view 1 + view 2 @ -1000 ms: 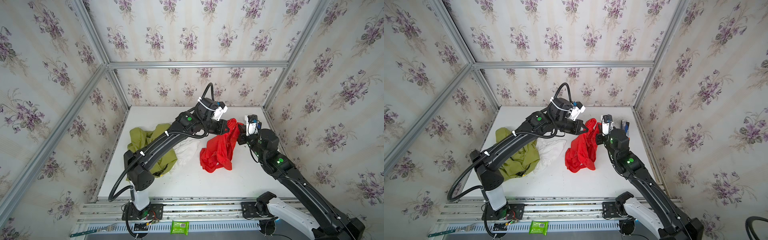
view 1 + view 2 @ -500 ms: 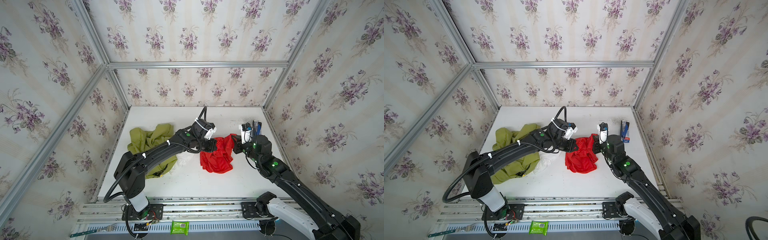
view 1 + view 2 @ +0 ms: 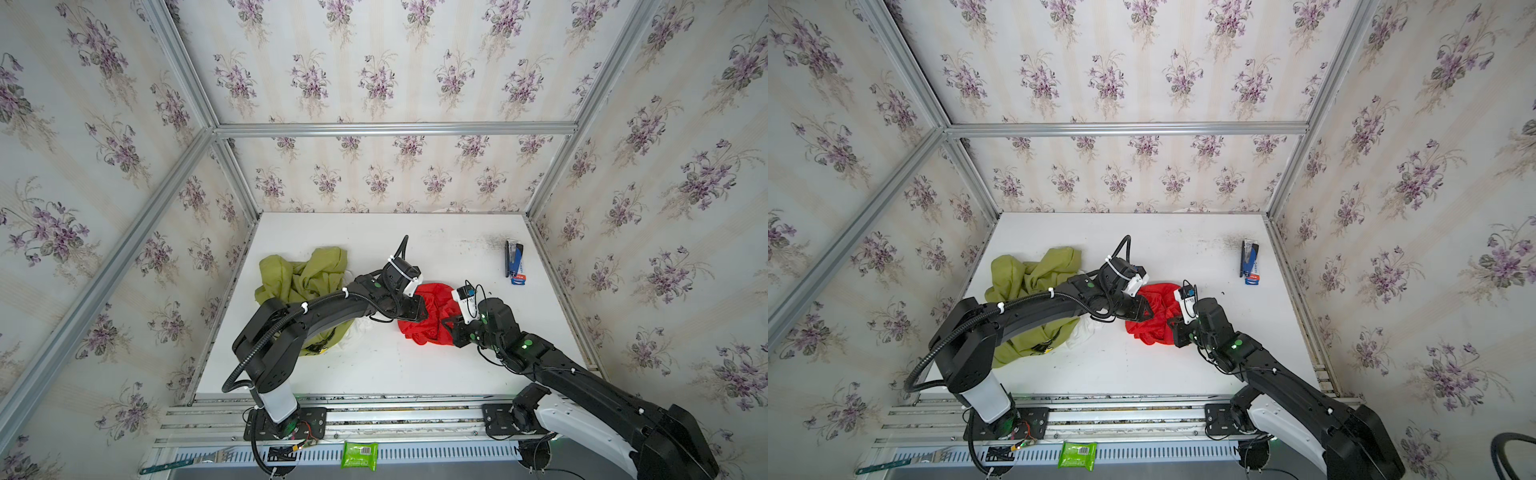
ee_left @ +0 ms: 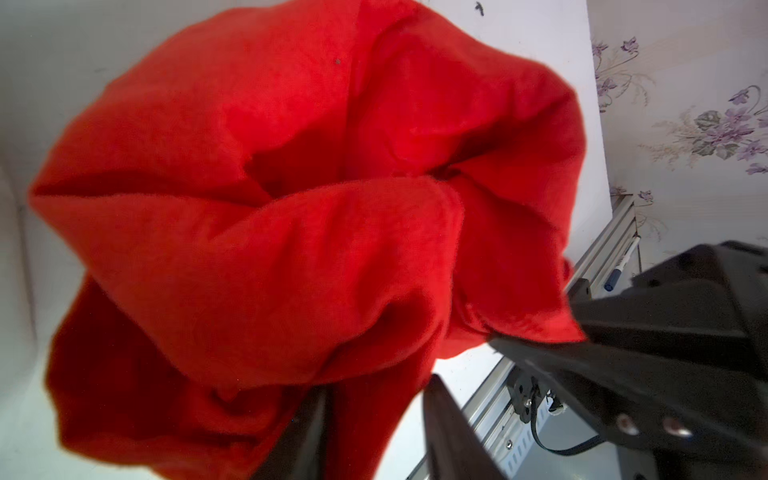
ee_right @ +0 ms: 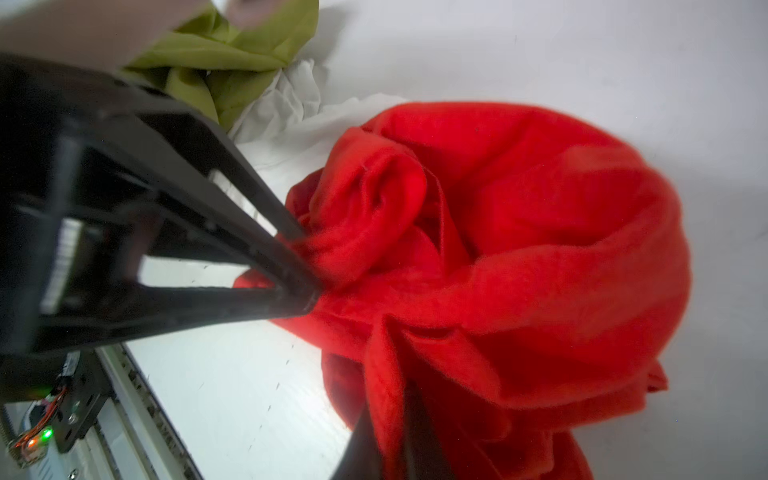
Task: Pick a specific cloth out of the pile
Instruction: 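Lower the red cloth onto the table and open both grippers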
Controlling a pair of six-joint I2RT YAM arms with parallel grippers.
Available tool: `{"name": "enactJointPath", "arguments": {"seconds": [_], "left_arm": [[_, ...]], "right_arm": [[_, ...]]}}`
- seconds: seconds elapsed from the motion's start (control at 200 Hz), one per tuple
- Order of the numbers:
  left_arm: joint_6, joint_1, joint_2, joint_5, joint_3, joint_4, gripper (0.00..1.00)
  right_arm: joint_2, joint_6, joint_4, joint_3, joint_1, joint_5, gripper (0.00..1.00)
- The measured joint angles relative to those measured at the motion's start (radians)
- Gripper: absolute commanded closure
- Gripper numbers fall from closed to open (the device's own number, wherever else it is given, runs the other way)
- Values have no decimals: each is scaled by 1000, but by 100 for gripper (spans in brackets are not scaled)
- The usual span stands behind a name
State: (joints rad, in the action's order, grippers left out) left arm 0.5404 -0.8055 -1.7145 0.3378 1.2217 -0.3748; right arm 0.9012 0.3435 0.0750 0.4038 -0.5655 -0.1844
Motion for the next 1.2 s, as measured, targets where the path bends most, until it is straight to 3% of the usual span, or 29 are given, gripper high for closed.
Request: {"name": "enactJointPath", "arguments": {"seconds": [0.05,0.145,0.47,0.815,0.994,1.199], "left_arm": [[0,0,20,0,2,9,15],[0,0,61,-3,8,22,1],[4,13,201,-61,-13,27,1],[19,49,311,-89,-79,20,1],[19,88,401,-121,-118,15,1],[12,144,480,-145,-153,17,1]], "right_arm": [[5,0,2,0,0,2,62],[23,8,1,0,-2,-3,51],[248,58,-120,21,-83,14,27],[660,144,-322,187,-96,317,33],[832,125,-380,343,-1,344,32],[942,49,-376,492,108,337,22]]}}
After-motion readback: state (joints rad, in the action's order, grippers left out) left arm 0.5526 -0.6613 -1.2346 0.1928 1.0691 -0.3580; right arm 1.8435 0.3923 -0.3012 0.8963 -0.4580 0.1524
